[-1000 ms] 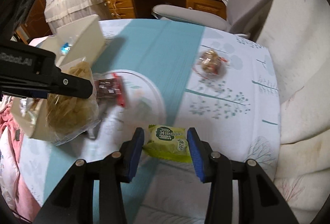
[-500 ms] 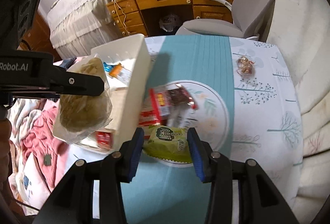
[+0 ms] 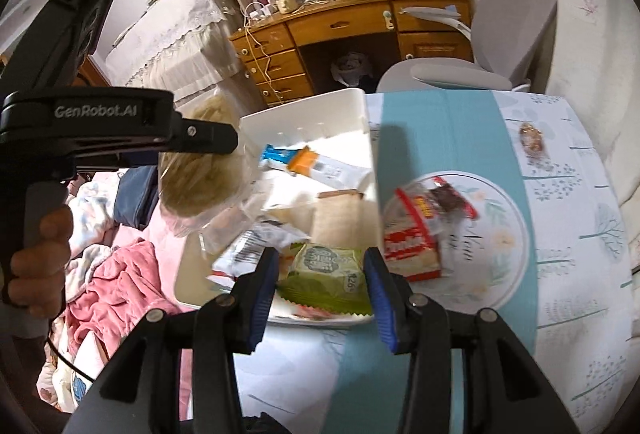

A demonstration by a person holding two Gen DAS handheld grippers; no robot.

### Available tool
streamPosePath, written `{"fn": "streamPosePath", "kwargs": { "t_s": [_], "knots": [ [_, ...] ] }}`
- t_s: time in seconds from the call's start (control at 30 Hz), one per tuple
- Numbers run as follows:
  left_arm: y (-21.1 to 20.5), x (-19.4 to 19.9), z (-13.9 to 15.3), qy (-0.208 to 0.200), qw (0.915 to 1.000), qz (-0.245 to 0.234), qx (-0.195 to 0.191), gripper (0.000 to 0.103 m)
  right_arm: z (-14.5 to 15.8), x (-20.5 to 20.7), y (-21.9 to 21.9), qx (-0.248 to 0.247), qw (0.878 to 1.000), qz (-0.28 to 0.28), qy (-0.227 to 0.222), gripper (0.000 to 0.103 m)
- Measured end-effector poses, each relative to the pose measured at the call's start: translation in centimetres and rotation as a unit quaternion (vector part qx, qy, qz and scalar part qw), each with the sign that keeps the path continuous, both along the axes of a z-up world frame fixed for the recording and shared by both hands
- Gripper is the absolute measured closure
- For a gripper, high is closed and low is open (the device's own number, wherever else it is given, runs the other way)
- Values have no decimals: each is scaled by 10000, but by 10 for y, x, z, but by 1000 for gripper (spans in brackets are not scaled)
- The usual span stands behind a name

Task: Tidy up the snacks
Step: 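Carry the cake bag and green packet into the tray and open both tools, then move the left tool to the dark-filled red-label packet while the right tool reaches the clear nut bag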

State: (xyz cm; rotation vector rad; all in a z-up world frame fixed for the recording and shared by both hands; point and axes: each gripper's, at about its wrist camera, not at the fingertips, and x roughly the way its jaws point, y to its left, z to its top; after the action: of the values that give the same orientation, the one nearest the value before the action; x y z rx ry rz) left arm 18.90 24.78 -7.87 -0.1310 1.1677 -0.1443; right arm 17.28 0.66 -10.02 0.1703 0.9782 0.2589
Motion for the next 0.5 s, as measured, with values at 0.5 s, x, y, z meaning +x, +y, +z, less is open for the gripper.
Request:
{"fn": "streamPosePath", "kwargs": {
  "t_s": [0.5],
  "knots": [
    [28, -2, -18, 173, 9995, 240, 70, 27, 2, 9, 10, 187, 9991, -364, 77, 32]
  ]
}}
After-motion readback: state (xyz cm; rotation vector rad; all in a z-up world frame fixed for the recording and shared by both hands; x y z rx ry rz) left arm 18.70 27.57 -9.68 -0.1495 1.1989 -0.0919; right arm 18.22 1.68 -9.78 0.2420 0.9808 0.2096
